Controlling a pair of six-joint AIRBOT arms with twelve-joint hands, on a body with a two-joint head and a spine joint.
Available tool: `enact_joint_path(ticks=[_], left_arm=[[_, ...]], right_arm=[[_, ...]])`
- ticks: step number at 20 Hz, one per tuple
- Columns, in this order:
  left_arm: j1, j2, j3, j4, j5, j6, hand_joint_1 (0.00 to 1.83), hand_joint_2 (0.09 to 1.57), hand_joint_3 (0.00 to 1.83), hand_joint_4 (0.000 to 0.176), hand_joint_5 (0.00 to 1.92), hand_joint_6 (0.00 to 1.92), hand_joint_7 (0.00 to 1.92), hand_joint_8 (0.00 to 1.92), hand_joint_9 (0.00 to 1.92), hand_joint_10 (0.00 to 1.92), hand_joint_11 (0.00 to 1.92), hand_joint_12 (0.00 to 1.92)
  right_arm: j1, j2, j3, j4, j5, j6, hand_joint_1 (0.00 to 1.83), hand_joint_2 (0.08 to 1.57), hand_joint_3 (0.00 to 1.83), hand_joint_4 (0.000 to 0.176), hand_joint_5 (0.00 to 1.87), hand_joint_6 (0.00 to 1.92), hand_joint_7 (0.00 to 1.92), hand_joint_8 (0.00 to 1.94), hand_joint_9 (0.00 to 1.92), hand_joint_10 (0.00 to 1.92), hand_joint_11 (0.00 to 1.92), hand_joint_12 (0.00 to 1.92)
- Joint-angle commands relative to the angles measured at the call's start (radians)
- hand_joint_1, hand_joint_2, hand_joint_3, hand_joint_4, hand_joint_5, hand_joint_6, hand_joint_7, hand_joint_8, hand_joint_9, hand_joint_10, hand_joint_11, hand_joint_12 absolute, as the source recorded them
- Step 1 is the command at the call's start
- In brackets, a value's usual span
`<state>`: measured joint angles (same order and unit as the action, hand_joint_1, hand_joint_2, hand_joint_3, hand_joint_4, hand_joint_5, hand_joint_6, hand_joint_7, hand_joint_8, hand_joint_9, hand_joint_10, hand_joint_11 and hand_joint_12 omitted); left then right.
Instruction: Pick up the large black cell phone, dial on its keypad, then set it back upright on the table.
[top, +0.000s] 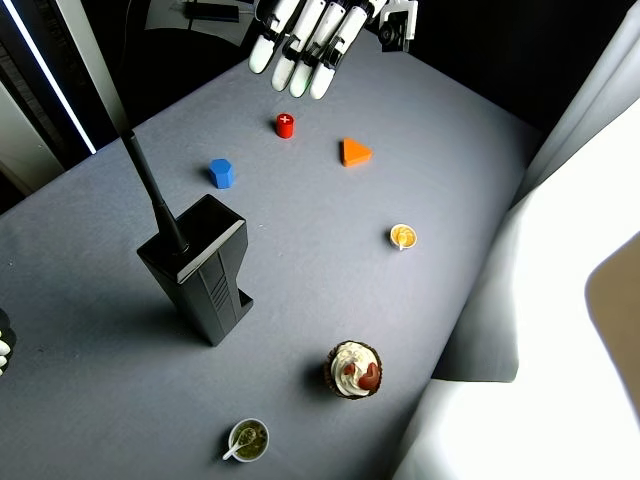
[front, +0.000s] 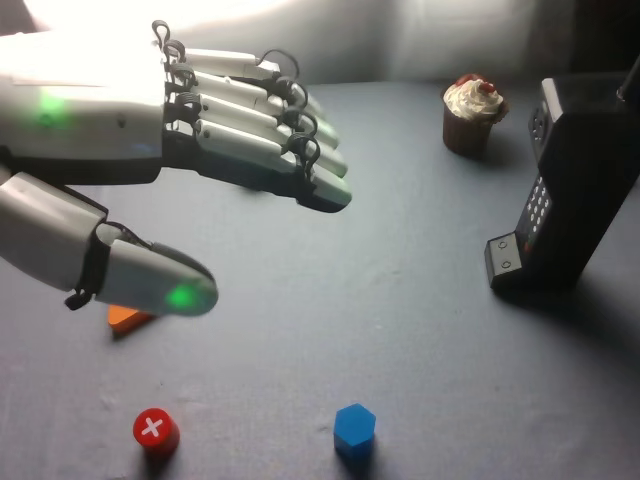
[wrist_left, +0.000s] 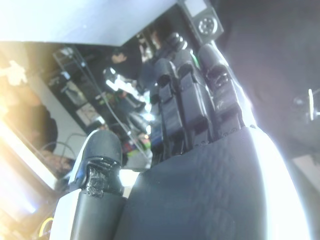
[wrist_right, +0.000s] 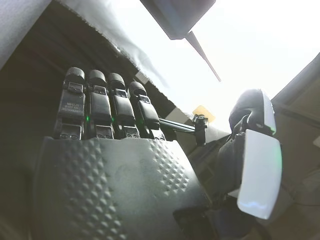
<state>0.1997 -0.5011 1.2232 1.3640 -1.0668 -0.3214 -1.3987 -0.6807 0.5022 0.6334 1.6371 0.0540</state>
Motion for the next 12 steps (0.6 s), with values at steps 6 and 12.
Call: enact_joint_path(ticks=[6, 12], left_arm=[[-0.021, 0.004, 0.000, -0.101, -0.067, 0.077, 0.00, 1.25, 0.00, 0.000, 0.25, 0.01, 0.24, 0.01, 0.19, 0.01, 0.00, 0.49], [-0.021, 0.000, 0.000, -0.115, -0.088, 0.106, 0.00, 1.22, 0.00, 0.000, 0.34, 0.00, 0.34, 0.00, 0.26, 0.00, 0.00, 0.59]], right_arm=[[0.010, -0.016, 0.041, 0.018, 0.127, 0.011, 0.13, 1.10, 0.01, 0.000, 0.24, 0.00, 0.30, 0.00, 0.29, 0.00, 0.00, 0.73], [0.063, -0.059, 0.138, 0.012, 0.086, 0.011, 0.24, 1.06, 0.00, 0.000, 0.25, 0.01, 0.28, 0.01, 0.28, 0.00, 0.00, 0.72]])
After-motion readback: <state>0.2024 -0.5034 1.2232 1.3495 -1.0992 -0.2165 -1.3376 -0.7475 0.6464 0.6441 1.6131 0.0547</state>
